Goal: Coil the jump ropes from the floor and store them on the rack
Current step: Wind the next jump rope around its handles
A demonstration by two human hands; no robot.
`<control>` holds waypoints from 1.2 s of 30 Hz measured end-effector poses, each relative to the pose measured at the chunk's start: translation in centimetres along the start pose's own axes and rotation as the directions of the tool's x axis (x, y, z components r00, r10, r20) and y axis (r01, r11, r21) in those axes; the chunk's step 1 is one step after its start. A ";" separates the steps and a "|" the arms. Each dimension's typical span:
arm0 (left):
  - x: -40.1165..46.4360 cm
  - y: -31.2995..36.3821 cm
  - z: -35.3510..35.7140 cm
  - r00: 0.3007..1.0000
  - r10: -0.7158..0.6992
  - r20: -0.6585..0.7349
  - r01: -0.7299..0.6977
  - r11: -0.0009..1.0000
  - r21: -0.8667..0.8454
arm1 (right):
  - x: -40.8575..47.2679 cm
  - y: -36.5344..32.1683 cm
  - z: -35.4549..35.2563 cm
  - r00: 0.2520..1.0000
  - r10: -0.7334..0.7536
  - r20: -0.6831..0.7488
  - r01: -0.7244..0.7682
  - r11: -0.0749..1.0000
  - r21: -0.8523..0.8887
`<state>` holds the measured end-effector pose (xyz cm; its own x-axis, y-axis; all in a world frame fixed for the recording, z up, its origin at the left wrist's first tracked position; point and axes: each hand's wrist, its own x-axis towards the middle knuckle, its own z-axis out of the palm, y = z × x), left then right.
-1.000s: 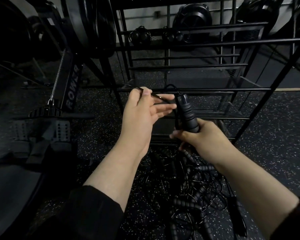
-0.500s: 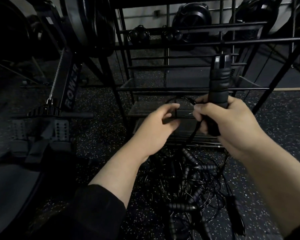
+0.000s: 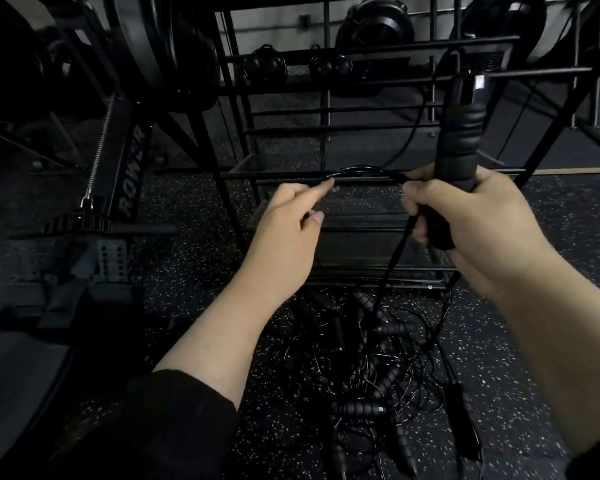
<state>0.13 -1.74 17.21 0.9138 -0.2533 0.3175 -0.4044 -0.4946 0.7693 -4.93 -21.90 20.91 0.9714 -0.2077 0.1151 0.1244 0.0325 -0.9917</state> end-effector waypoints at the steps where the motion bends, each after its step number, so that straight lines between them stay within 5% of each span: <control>1: -0.1 0.1 0.0 1.000 0.009 -0.006 -0.009 1.000 0.022 | 0.0 0.0 0.1 1.000 0.009 0.011 -0.009 1.000 0.030; 8: -0.3 1.1 -1.2 0.959 0.159 -0.236 -0.137 0.985 0.107 | 0.1 -0.5 0.0 1.000 -0.018 0.002 0.018 0.996 0.085; 14: -0.3 -0.2 -1.0 0.995 -0.038 0.089 0.031 0.997 0.073 | 0.3 0.0 -0.2 0.996 -0.027 -0.082 0.031 0.998 0.056; 19: -0.1 -0.5 -1.0 0.997 -0.038 0.063 0.039 0.999 -0.027 | 0.6 1.5 -1.0 0.975 0.158 -0.155 -0.175 0.979 -0.104; 22: 0.0 -0.2 -0.9 0.995 -0.084 0.061 0.092 0.986 -0.142 | 0.3 2.6 -0.3 0.959 0.123 -0.254 -0.193 0.941 -0.277; 28: -0.1 1.5 0.3 0.978 -0.199 0.060 0.203 0.852 -0.483 | -1.8 4.5 4.4 0.935 0.319 0.153 -0.279 0.931 -0.235; 36: -0.6 2.2 0.0 0.959 -0.260 0.116 0.266 0.675 -0.688 | -2.2 5.0 5.9 0.945 0.279 0.169 -0.247 0.951 -0.188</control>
<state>-1.29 -2.65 18.74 0.9768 -0.2102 0.0402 -0.0038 0.1704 0.9854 -5.28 -15.52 16.03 0.9872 -0.0222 -0.1582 -0.1596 -0.1012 -0.9820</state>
